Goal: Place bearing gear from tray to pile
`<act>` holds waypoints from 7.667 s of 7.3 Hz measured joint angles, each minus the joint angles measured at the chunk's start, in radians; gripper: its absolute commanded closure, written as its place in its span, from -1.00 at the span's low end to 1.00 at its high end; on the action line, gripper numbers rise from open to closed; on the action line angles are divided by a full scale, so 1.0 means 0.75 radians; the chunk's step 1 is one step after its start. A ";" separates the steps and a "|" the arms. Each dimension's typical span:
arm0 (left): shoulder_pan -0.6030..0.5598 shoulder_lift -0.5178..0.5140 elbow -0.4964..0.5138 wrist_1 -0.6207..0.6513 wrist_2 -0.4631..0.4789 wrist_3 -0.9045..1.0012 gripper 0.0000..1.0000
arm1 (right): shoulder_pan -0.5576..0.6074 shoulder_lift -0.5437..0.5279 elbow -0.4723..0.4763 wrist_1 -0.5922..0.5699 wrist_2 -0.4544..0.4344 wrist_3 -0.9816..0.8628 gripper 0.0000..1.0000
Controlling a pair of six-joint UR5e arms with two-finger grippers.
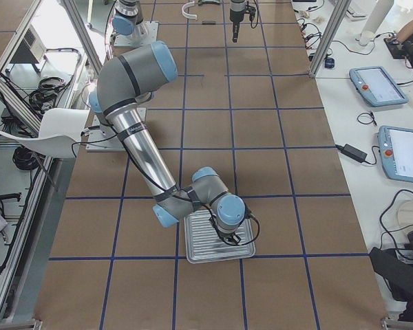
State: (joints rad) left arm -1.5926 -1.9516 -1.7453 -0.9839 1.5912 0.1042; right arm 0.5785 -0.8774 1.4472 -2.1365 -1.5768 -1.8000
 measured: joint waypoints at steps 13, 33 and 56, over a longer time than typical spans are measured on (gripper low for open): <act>0.891 0.087 -0.334 0.158 -0.001 0.916 -0.40 | 1.466 -0.250 0.010 0.238 0.017 2.158 0.84; -0.431 -0.188 -0.044 0.375 -0.105 -0.755 -0.23 | 1.557 -0.807 0.146 0.529 -0.058 2.557 -1.00; 1.041 0.012 -0.272 0.032 -0.040 1.030 1.00 | 1.402 -0.822 -0.042 0.786 -0.049 2.548 -1.00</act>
State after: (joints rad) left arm -0.8116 -1.9424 -1.9492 -0.9599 1.5616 0.8764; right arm 1.6300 -1.4940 1.4159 -1.5471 -1.6135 0.1114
